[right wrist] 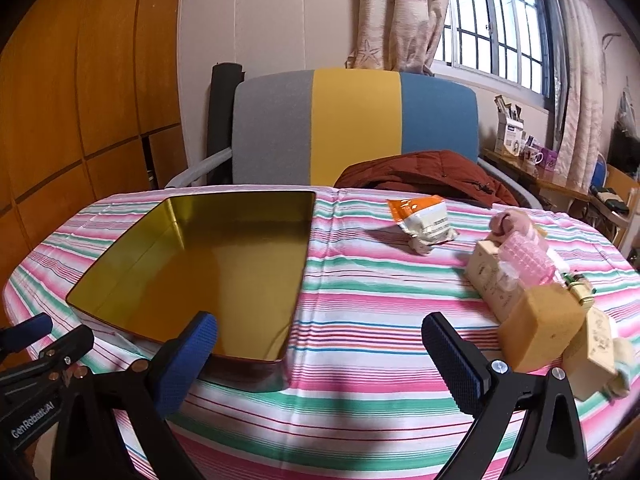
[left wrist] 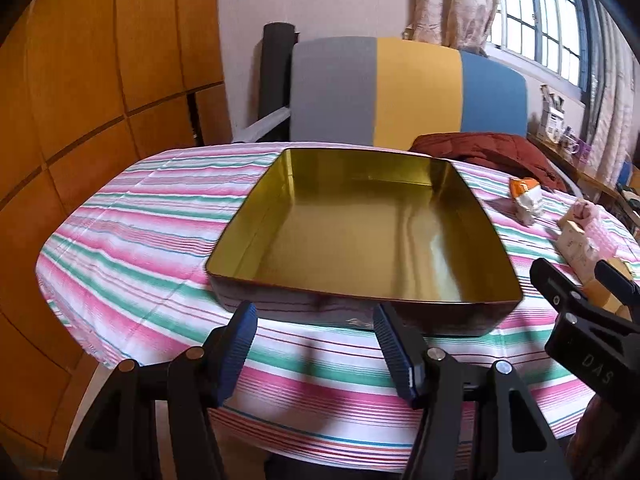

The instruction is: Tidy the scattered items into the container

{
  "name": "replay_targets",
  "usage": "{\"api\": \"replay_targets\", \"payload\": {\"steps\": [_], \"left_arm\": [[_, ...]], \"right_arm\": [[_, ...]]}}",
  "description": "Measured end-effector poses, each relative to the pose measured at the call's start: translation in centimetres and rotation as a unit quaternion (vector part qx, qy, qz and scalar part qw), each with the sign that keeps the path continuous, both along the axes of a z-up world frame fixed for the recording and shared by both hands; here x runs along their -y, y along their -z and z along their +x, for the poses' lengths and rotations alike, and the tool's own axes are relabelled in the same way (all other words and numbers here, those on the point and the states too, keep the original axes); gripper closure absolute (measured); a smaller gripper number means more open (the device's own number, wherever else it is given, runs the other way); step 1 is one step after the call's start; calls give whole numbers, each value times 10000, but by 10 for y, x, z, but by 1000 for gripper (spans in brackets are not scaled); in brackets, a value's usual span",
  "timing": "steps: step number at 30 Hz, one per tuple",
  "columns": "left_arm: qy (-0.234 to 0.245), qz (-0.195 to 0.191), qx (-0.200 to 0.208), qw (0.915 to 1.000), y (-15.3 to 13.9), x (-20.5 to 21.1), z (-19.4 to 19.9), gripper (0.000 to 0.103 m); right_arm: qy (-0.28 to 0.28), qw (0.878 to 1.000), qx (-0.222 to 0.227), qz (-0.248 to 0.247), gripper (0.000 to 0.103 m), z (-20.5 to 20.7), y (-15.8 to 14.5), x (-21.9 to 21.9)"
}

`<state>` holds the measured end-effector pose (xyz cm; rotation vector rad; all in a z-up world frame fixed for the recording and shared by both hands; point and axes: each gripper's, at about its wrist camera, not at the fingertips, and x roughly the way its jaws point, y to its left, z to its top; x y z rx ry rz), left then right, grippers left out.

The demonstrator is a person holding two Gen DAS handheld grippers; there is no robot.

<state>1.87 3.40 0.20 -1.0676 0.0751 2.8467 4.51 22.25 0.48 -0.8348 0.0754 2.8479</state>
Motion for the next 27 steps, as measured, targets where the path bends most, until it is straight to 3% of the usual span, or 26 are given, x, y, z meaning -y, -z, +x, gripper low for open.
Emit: {"api": "replay_targets", "payload": {"steps": [3, 7, 10, 15, 18, 21, 25, 27], "left_arm": [[505, 435, -76, 9977, -6, -7, 3, 36], [1228, 1010, 94, 9872, -11, -24, 2, 33], [1655, 903, -9, 9821, -15, -50, 5, 33], [2595, 1128, 119, 9591, -21, -98, 6, 33], [2952, 1028, 216, 9496, -21, -137, 4, 33], [3357, 1126, 482, 9340, -19, -174, 3, 33], [3799, 971, 433, 9189, -20, -221, 4, 32], [4186, 789, 267, 9043, -19, -246, 6, 32]], "right_arm": [[22, 9997, -241, -4, 0, 13, -9, -19], [253, 9964, -806, 28, 0, 39, -21, -53], [434, 9938, -1011, 155, 0, 63, -25, -86], [1027, 9885, -1091, 182, 0, 109, -22, -144], [1332, 9851, -1087, 94, 0, 131, -17, -173], [1489, 9831, -1063, -113, 0, 148, -12, -194], [1436, 9846, -952, -281, 0, 153, -1, -204], [1342, 9869, -828, -342, 0, 150, 6, -203]]}}
